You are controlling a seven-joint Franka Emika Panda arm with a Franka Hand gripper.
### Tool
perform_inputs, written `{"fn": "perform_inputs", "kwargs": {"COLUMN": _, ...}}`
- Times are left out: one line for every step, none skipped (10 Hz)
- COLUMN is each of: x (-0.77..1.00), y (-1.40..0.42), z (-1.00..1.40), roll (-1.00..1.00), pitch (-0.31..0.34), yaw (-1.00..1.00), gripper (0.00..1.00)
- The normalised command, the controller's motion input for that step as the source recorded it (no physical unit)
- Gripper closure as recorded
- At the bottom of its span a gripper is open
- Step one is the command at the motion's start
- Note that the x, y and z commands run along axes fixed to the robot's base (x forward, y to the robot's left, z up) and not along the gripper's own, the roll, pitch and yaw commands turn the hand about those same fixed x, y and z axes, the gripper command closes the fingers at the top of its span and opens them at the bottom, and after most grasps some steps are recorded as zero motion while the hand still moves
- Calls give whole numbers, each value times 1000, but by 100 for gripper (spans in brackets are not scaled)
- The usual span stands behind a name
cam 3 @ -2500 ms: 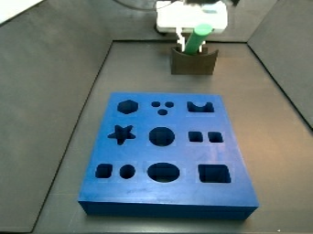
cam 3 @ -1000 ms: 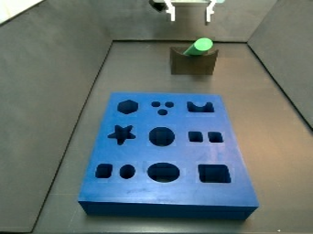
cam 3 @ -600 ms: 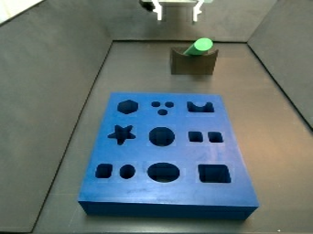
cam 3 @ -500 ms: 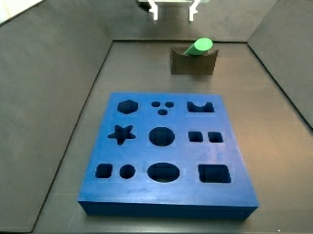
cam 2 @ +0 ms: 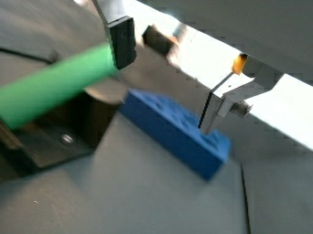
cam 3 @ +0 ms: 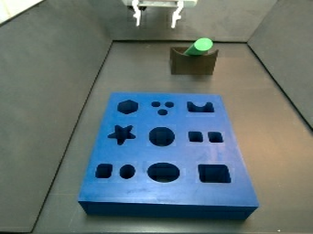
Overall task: Pick up the oval object. Move up. Place the oval object on the fixture. Regrasp the oval object. Move to above the board. Insert the oval object.
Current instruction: Regrasp the oval object.
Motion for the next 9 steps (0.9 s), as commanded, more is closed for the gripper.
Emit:
{"fn": "perform_inputs", "kwargs": {"x": -118, "y": -1000, "z": -159, "roll": 1000, "pitch": -63, "yaw": -900, "gripper": 0}}
{"fn": "perform_inputs", "kwargs": {"x": -119, "y": -1000, "z": -133, "roll": 1000, "pitch": -96, "yaw": -900, "gripper": 0}}
{"fn": "perform_inputs", "kwargs": {"x": -122, "y": -937, "z": -91, "roll": 1000, "pitch": -120, "yaw": -900, "gripper": 0}}
{"fn": "perform_inputs", "kwargs": {"x": -101, "y": -738, "z": -43, "roll": 1000, "pitch": -143, "yaw": -897, "gripper": 0}}
{"fn": "perform_inputs", "kwargs": {"x": -74, "y": -475, "z": -11, "roll": 1000, "pitch": -171, "yaw": -897, "gripper": 0}}
{"fn": "perform_inputs", "kwargs": {"x": -60, "y": -268, "z": -1, "roll": 1000, "pitch": -189, "yaw": -896, "gripper": 0}}
{"fn": "perform_inputs", "kwargs": {"x": -50, "y": -73, "z": 7, "roll": 1000, "pitch": -206, "yaw": -897, "gripper": 0}}
{"fn": "perform_inputs", "kwargs": {"x": -38, "y": 5, "z": 10, "roll": 1000, "pitch": -227, "yaw": -904, "gripper": 0}}
{"fn": "perform_inputs", "kwargs": {"x": -39, "y": 0, "z": 6, "roll": 1000, "pitch": -239, "yaw": -906, "gripper": 0}}
